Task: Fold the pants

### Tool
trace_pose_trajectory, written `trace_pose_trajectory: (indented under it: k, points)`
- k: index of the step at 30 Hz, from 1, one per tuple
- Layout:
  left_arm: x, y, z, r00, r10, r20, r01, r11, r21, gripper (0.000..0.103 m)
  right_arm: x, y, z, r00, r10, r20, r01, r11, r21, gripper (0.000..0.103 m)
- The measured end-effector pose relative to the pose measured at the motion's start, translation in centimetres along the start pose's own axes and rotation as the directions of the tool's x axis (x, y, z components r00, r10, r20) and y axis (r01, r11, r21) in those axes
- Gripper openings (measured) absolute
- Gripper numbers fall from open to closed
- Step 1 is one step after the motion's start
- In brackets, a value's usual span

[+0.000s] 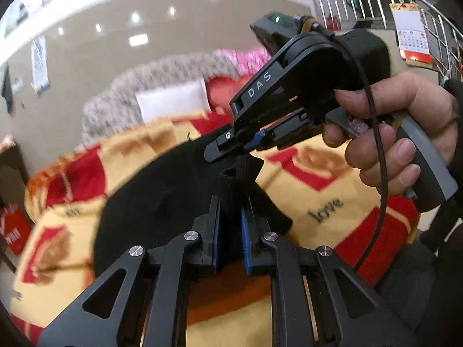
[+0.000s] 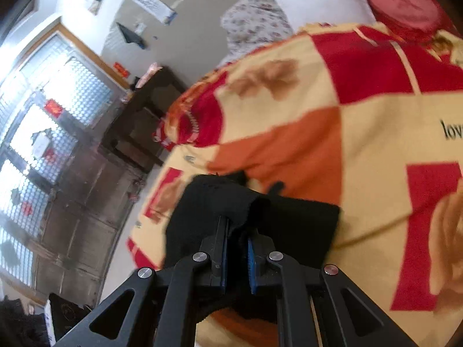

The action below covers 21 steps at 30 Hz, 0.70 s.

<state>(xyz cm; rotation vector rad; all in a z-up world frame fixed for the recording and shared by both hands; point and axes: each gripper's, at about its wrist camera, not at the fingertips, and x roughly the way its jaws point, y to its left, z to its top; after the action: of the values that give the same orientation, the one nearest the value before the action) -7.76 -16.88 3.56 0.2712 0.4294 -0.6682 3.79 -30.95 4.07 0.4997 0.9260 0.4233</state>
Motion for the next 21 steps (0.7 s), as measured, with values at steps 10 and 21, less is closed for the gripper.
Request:
trace_pose_trajectory:
  k: [10,21]
  points:
    - [1.7,-0.7,-0.2,0.983,-0.157,-0.099,0.15,0.986,-0.07,0.031,0.4,-5.3,-1.0,0.992,-0.058,0.114,0.04,0.987,0.156,0.011]
    - [-6.9,10.7,-2.8,0.997,-0.074,-0.008,0.066,0.935,-0.349,0.031,-5.3,5.8,-5.1,0.953,-0.147,0.266,0.21,0.951,-0.228,0.012]
